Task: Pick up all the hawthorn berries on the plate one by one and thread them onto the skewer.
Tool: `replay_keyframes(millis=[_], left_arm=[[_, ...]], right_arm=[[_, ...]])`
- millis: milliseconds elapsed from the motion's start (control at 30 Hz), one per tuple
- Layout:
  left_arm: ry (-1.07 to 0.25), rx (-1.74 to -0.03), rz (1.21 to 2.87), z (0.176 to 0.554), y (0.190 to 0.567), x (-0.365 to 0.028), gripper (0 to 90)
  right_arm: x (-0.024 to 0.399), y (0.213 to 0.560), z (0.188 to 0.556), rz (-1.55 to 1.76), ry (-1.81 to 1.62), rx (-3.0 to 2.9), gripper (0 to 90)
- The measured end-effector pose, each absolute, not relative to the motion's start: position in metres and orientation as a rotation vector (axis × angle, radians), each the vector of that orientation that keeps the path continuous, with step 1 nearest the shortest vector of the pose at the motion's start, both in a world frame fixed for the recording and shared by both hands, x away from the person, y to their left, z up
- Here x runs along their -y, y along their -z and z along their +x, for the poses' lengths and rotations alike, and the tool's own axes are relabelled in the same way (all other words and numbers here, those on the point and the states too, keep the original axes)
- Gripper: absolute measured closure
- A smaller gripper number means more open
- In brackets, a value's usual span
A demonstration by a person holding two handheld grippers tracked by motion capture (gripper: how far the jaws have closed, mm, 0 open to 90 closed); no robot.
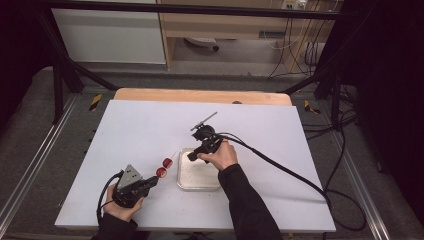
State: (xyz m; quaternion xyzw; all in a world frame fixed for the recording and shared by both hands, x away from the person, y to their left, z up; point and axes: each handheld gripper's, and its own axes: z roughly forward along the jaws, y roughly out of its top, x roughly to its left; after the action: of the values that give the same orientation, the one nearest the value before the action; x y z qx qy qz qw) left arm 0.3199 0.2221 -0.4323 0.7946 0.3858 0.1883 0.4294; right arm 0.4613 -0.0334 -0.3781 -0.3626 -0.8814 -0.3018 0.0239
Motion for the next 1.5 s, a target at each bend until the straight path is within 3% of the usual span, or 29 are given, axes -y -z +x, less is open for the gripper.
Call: replay_keyframes(millis=[567,1500], left_arm=[[-0.480,-0.948,1.925,0.313,0.431,-0.199,88.0],[-0.447,-0.962,1.823,0.300,0.429,-0.161,87.9]], right_arm=[[0.102,0.396,0.416,-1.320,1.547,2.280,62.3],[0.093,0.417,0.400,-1.470,2.135,1.741,62.4]])
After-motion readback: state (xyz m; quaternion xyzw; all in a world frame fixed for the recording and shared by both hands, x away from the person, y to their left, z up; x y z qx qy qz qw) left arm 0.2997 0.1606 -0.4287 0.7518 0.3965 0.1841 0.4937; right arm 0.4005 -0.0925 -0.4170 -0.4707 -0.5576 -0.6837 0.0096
